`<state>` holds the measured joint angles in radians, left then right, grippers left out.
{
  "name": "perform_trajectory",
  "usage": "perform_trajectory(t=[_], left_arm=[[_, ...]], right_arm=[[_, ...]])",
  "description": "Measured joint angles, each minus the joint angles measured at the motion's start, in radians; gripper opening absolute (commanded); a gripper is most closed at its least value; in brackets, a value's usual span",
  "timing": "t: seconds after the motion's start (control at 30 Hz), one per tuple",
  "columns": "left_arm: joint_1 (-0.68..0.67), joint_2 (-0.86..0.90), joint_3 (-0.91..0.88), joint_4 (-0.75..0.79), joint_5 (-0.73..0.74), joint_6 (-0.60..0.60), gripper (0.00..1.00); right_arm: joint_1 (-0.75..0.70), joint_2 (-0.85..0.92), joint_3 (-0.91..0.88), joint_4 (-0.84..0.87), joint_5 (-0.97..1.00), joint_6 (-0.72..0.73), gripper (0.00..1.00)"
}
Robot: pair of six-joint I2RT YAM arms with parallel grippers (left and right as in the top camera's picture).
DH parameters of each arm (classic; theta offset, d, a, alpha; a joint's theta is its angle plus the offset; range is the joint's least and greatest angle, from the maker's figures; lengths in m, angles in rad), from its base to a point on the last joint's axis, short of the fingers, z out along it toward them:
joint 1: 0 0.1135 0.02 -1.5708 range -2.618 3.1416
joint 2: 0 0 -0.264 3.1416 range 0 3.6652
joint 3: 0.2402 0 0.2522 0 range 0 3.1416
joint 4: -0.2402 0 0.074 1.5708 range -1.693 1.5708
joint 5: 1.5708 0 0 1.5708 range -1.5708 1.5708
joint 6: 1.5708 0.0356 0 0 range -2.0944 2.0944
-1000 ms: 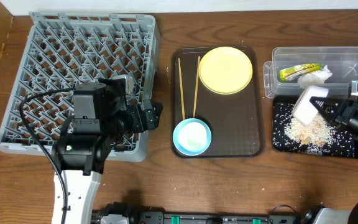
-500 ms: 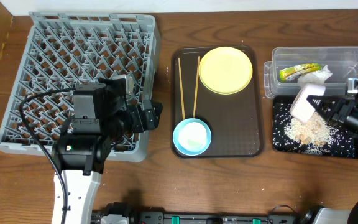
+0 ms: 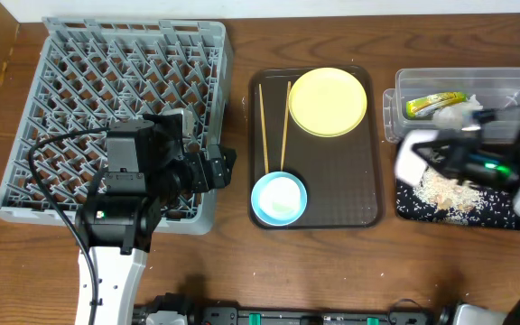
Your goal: Sort waste into correct bins and load items into the dishwasher
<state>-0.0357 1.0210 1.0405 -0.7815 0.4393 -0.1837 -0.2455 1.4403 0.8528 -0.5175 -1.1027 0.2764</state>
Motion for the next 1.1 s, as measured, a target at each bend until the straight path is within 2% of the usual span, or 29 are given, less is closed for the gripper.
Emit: perform_trajectory(t=[0.17, 0.3, 0.4, 0.47, 0.5, 0.53, 0.57, 0.63, 0.67, 0.83, 1.0, 1.1], left_arm=[[0.000, 0.000, 0.000, 0.000, 0.000, 0.000, 0.96], [0.000, 0.000, 0.000, 0.000, 0.000, 0.000, 0.96], [0.000, 0.000, 0.000, 0.000, 0.000, 0.000, 0.96], [0.000, 0.000, 0.000, 0.000, 0.000, 0.000, 0.96], [0.000, 0.000, 0.000, 0.000, 0.000, 0.000, 0.96], [0.000, 0.000, 0.000, 0.000, 0.000, 0.000, 0.96], [0.000, 0.000, 0.000, 0.000, 0.000, 0.000, 0.96], [0.000, 0.000, 0.000, 0.000, 0.000, 0.000, 0.96], [0.000, 0.000, 0.000, 0.000, 0.000, 0.000, 0.96], [0.000, 0.000, 0.000, 0.001, 0.000, 0.000, 0.96], [0.000, 0.000, 0.000, 0.017, 0.000, -0.001, 0.96], [0.000, 0.000, 0.000, 0.019, 0.005, -0.004, 0.96]], right_arm=[[0.341, -0.136, 0.079, -0.069, 0.394, 0.004, 0.01], [0.594, -0.145, 0.122, -0.070, 0.635, 0.001, 0.01], [0.787, -0.079, 0.122, -0.088, 0.828, 0.000, 0.01], [0.839, -0.027, 0.122, -0.086, 0.907, 0.001, 0.02], [0.863, 0.013, 0.122, -0.084, 0.946, 0.000, 0.06], [0.889, 0.070, 0.122, -0.084, 0.993, 0.000, 0.14], [0.894, 0.092, 0.122, -0.084, 1.008, -0.002, 0.25], [0.898, 0.116, 0.121, -0.080, 1.035, -0.002, 0.56], [0.898, 0.117, 0.121, -0.080, 1.045, -0.004, 0.68], [0.896, 0.116, 0.189, -0.167, 1.063, -0.046, 0.70], [0.849, 0.116, 0.388, -0.251, 1.041, -0.050, 0.71], [0.779, 0.114, 0.507, -0.279, 0.964, -0.049, 0.64]])
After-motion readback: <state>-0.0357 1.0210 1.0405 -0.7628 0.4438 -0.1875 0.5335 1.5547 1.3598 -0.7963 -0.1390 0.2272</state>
